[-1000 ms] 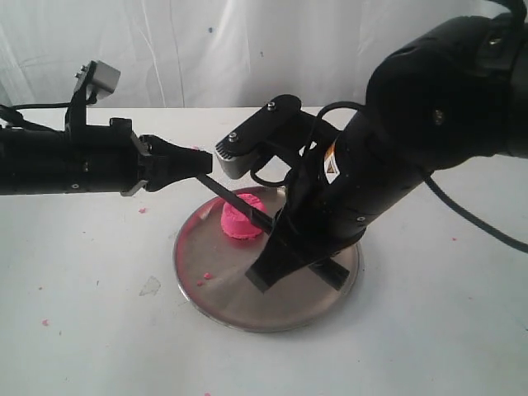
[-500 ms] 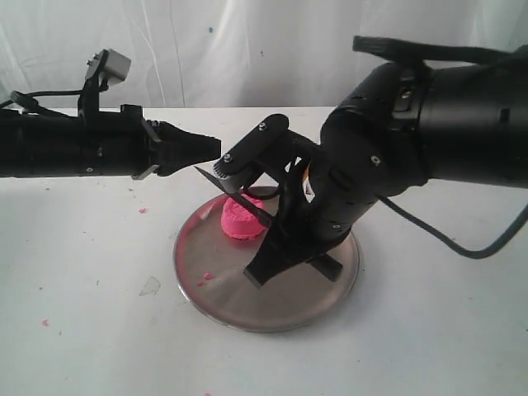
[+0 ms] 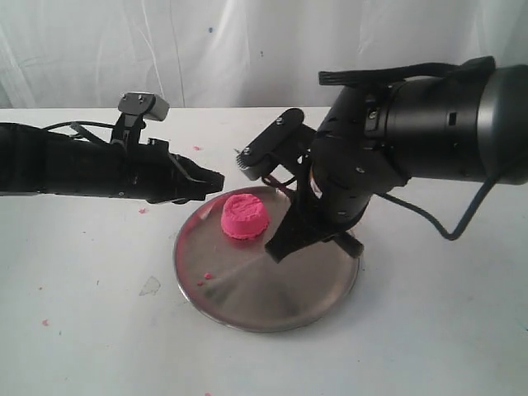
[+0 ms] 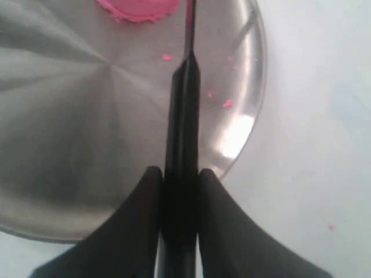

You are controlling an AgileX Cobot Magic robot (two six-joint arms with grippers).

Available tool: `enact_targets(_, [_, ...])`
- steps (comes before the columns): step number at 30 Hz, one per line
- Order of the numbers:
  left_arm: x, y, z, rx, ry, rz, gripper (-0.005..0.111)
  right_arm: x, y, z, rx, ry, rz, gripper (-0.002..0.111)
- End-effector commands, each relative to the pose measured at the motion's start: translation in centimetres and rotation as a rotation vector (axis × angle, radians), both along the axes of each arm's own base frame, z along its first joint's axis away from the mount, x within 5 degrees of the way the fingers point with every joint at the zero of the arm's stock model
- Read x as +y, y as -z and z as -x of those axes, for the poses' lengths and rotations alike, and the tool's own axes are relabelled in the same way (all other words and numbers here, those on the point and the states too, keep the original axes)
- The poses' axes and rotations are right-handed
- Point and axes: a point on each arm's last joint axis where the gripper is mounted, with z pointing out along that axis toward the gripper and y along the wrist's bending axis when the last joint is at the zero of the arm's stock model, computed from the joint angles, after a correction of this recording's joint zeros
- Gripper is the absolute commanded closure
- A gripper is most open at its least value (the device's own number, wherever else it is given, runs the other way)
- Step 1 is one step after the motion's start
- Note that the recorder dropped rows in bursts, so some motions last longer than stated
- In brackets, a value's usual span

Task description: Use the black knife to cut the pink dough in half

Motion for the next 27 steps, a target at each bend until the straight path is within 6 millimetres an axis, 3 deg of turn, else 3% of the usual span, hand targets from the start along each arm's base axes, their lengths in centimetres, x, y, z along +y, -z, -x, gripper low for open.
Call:
enact_targets(1, [0.8, -0.1, -1.5, -0.054, -0.096, -0.12, 0.081, -1.9, -0.3, -1.1, 0.006, 0.092, -0.001, 0.108])
enact_targets(3, [1.0, -0.1, -2.5, -0.06, -0.141, -0.153, 0.085, -2.0, -0.4, -1.2, 0.006, 0.093, -0.01, 0.108])
enact_targets(7, [0.3, 0.0, -5.1, -0.121, -0.109, -0.167, 0.106, -1.9, -0.9, -1.1, 0.001, 0.083, -0.047, 0.108])
enact_targets(11, [-0.2, 1.5, -7.5, -0.129, -0.102, -0.174, 0.107, -2.1, -2.0, -0.7, -0.016, 0.088, -0.08, 0.108])
enact_targets(17, [-0.9, 3.8, -9.7, -0.193, -0.029, -0.242, 0.107, -2.6, -4.1, 0.1, -0.06, 0.09, -0.121, 0.108])
enact_targets(27, [-1.9, 6.4, -10.7, -0.233, 0.082, -0.224, 0.107, -3.4, -7.0, 1.4, -0.106, 0.1, -0.211, 0.108])
